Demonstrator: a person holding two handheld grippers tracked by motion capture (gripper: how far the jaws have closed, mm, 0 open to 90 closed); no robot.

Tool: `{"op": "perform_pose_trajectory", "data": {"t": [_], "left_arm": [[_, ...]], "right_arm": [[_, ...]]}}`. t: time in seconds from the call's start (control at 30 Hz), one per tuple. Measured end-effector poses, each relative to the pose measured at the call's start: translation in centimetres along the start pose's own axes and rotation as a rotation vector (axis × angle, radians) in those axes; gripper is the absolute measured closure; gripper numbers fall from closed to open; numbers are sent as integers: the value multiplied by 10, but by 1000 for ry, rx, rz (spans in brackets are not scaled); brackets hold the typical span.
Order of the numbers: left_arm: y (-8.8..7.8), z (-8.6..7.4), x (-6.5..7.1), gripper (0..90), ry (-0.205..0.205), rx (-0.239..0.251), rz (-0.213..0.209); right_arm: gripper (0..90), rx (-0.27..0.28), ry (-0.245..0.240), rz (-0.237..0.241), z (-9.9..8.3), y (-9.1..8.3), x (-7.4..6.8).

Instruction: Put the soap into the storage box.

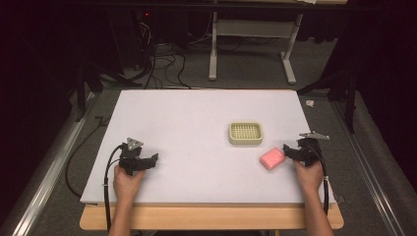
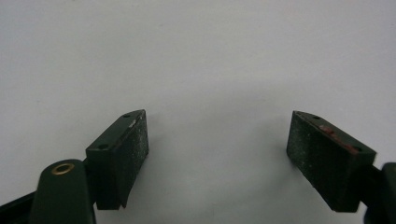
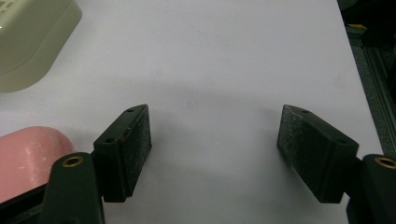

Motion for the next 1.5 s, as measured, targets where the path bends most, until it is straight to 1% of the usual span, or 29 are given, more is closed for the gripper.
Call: {"op": "perform_pose_trajectory", "data": {"t": [0.63, 0.9, 1.13, 1.2, 1.23, 1.37, 1.4, 1.43, 1.47, 1.5], "left_arm": [[0, 0, 0, 215, 0, 1, 1], [0, 0, 0, 215, -1, 1, -1], [0, 0, 0, 215, -1, 0, -1], [0, 0, 0, 215, -1, 1, -1], [0, 0, 0, 215, 0, 0, -1], [0, 0, 0, 215, 0, 0, 0], [0, 0, 0, 215, 0, 0, 0], [0, 0, 0, 215, 0, 0, 0], [0, 0, 0, 215, 0, 0, 0], [0, 0, 0, 215, -1, 0, 0]], "right_arm": [[268, -2, 1, -1, 0, 0, 0], [268, 3, -6, -8, 0, 0, -1], [267, -6, 1, -2, 0, 0, 0], [266, -7, -4, -1, 1, 0, 0], [262, -9, 6, 7, 1, 0, 1], [232, -10, -4, 2, 1, 0, 0], [210, -16, 0, 0, 1, 0, 0], [201, -27, 9, 20, 1, -1, 1], [201, -27, 9, 20, 1, -1, 1], [182, -30, 32, 28, 1, -3, 4]]}}
Point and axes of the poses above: each handheld gripper's, and its own axes: y roughly forward along the jaws, z roughly out of its top, x roughly to its right, the point moved 2 cm from there along y, roughly forward along the jaws, and after that the axes turned 14 degrees about -z, right-handed, at the moved point
